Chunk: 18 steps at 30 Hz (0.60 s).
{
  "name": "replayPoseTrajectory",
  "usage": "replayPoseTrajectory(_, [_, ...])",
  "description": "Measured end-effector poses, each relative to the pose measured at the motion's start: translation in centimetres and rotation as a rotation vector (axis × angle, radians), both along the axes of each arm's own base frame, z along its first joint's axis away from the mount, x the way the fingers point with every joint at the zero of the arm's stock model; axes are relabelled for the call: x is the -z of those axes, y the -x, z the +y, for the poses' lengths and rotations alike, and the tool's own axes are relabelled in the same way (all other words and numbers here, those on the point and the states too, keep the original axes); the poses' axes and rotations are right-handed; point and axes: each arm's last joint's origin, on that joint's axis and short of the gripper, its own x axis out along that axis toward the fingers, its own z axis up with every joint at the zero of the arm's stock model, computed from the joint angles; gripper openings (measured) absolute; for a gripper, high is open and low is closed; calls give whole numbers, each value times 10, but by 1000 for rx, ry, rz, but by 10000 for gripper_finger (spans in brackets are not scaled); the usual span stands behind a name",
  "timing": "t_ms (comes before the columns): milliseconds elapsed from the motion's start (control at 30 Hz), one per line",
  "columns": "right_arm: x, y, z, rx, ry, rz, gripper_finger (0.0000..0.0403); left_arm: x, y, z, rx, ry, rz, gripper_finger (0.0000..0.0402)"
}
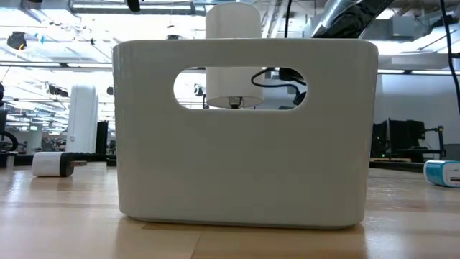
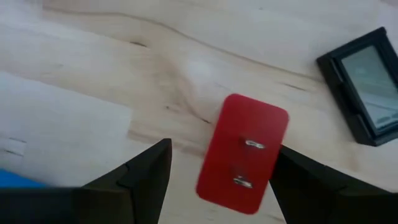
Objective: Pick & Place Office items
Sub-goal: Put the top red charger adapter into the gray bin
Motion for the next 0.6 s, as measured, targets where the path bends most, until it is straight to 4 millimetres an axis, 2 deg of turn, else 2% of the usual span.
replayPoseTrajectory(300, [0, 3, -6, 37, -3, 6, 234, 0, 0, 0, 12, -3, 0, 351])
replayPoseTrajectory(433, [0, 3, -6, 44, -6, 12, 196, 0, 0, 0, 14, -3, 1, 351])
replayPoseTrajectory(600, [0, 3, -5, 40, -6, 12, 124, 0, 0, 0, 18, -6, 1, 351])
